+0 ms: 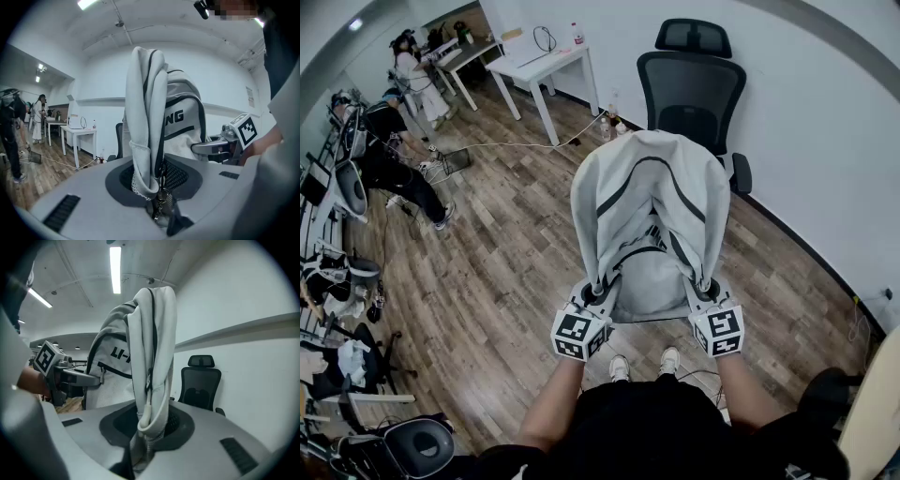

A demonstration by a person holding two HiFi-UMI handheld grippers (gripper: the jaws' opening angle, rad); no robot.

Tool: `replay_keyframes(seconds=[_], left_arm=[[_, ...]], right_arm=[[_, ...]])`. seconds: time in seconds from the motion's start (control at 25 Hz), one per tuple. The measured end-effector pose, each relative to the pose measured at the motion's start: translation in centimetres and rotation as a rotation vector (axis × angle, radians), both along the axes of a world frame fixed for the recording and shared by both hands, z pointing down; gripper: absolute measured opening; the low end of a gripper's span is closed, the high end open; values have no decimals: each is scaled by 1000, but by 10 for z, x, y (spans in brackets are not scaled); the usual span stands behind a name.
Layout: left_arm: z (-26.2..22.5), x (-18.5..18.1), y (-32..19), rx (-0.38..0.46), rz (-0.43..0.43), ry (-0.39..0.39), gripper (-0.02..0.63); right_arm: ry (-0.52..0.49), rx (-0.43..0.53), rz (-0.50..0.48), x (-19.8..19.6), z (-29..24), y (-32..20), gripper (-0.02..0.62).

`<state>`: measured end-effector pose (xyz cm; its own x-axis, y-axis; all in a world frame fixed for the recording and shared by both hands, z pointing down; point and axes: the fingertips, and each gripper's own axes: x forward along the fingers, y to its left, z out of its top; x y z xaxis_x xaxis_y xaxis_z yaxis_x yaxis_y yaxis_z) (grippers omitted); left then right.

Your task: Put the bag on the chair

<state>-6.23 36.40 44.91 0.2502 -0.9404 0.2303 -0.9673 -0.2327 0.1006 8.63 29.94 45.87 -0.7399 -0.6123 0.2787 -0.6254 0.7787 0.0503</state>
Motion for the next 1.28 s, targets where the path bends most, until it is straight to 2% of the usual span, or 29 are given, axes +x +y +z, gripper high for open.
replay_keyframes(seconds=[0.28,0.88,1.08,1.28], left_arm=[[-2,-5,7,4,5,10,97],[2,-53,21,2,78,31,97],[3,-66,15,-11,102,37,97],[11,-73,-7,-27,102,45,97]], right_arm=[[-5,16,0,-6,-5,7,81],[-14,6,44,-50,-4,30,86],[-13,11,73,-64,-3,24,87],[-19,-9,54,-72,5,-1,87]])
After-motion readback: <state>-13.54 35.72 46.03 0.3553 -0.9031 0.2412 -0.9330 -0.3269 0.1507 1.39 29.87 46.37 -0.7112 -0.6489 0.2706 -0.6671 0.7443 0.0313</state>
